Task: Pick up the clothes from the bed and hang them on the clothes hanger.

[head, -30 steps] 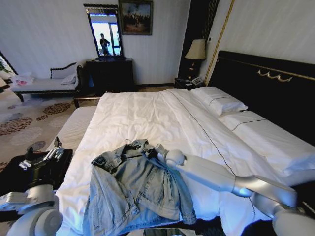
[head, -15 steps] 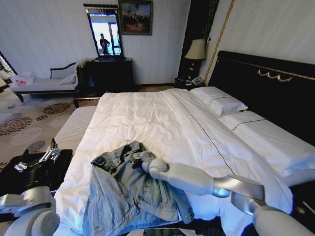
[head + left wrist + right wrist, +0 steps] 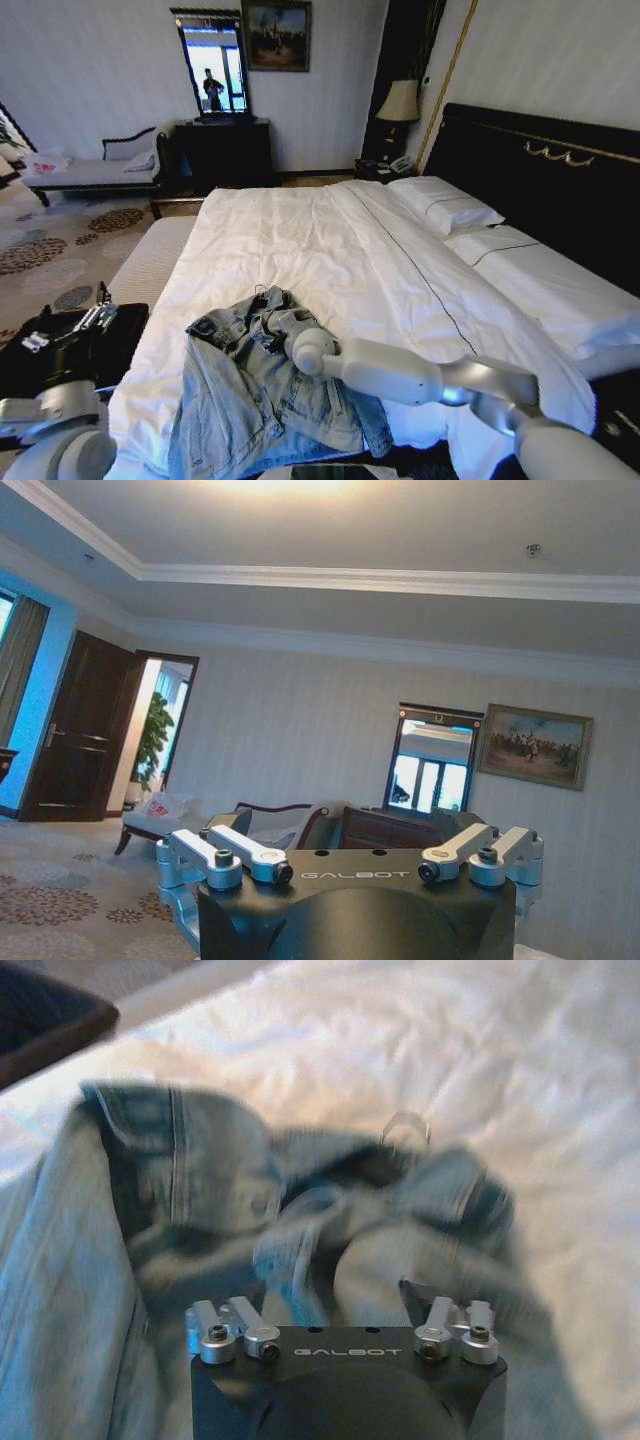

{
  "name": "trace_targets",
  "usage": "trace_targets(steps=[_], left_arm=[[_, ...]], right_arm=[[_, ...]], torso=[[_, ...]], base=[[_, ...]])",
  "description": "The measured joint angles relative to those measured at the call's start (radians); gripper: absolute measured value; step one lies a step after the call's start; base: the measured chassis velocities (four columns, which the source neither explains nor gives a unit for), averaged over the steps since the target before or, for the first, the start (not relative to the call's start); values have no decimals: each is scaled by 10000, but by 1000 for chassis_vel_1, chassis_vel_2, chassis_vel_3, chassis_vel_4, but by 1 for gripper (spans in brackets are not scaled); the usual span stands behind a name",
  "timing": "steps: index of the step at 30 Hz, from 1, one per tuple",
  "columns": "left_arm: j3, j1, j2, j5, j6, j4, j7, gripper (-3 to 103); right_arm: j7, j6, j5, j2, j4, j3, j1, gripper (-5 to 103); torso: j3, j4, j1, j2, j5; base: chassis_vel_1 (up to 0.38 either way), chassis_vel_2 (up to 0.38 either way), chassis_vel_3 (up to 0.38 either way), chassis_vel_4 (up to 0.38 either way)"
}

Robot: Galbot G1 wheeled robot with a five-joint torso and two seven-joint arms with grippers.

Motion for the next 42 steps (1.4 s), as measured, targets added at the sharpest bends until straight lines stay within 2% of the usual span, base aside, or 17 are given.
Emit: trace_targets(steps=[2, 3, 4, 5, 6, 7, 8, 10, 13, 14, 17, 27, 31, 34, 42], left_arm=[[29, -8, -22, 0, 0, -30, -4, 100], [40, -9, -35, 1, 2, -50, -4, 100], [40, -9, -35, 1, 2, -50, -4, 100], [45, -8, -46, 3, 6, -73, -7, 100], [41, -6, -52, 6, 14, -97, -7, 100], [22, -3, -54, 6, 17, -105, -10, 100], [-20, 2, -56, 4, 20, -116, -12, 100], [-58, 6, -56, -12, 22, -122, -13, 100], [-223, 37, -58, -123, 24, -146, -21, 100], [-223, 37, -58, -123, 24, -146, -21, 100], [-380, 51, -59, -211, 25, -189, -25, 100], [-541, 46, -64, -313, 11, -201, -30, 100], [-538, 29, -80, -314, 9, -201, -35, 100], [-523, 13, -90, -314, 8, -196, -37, 100], [-575, -49, -64, -380, -13, -65, -40, 100]], right_arm=[[-373, -93, -879, 441, -411, -43, 425, 86], [-653, -87, -1353, 656, -764, -94, 548, 86], [-653, -87, -1353, 656, -764, -94, 548, 86], [-949, -55, -1909, 872, -1178, -167, 651, 91], [-1470, 70, -2985, 1244, -1996, -346, 788, 96], [-1758, 195, -3413, 1396, -2398, -438, 838, 99], [-2240, 378, -3994, 1660, -3104, -596, 920, 100], [-2451, 394, -4229, 1792, -3431, -670, 964, 100], [-3114, -196, -5126, 2358, -4629, -962, 1180, 100], [-3114, -196, -5126, 2358, -4629, -962, 1180, 100], [-3630, -451, -6013, 2780, -5578, -1333, 1331, 100], [-3928, -49, -6474, 3491, -6819, -1832, 1207, 100], [-3944, 217, -7051, 3758, -7662, -2117, 1110, 100], [-4170, 809, -7781, 4143, -8789, -2210, 1045, 100], [-4392, 1143, -7681, 4413, -9213, -2221, 1037, 100]], torso=[[1, 3, 0, -1, 0], [0, 5, 0, 0, 1], [0, 5, 0, 0, 1], [1, 6, 0, -1, 0], [1, 8, 1, -1, 0], [1, 5, 1, -1, -1], [2, 5, 1, -1, -1], [2, 4, 2, -1, -1], [2, 3, 1, -2, 0], [2, 3, 1, -2, 0], [2, 3, 1, -1, -1], [2, 4, 1, -1, 0], [1, 3, 1, -1, 0], [2, 2, 1, -2, 1], [1, 3, 1, -1, 0]], base=[[0, 0, 0, 0], [0, 0, 0, 0], [0, 0, 0, 0], [0, 0, 0, 0], [0, 0, 0, 0], [0, 0, 0, 0], [0, 0, 0, 0], [0, 0, 0, 0], [0, 0, 0, 0], [0, 0, 0, 0], [0, 0, 0, 0], [0, 0, 0, 0], [0, 0, 0, 0], [0, 0, 0, 0], [0, 0, 0, 0]])
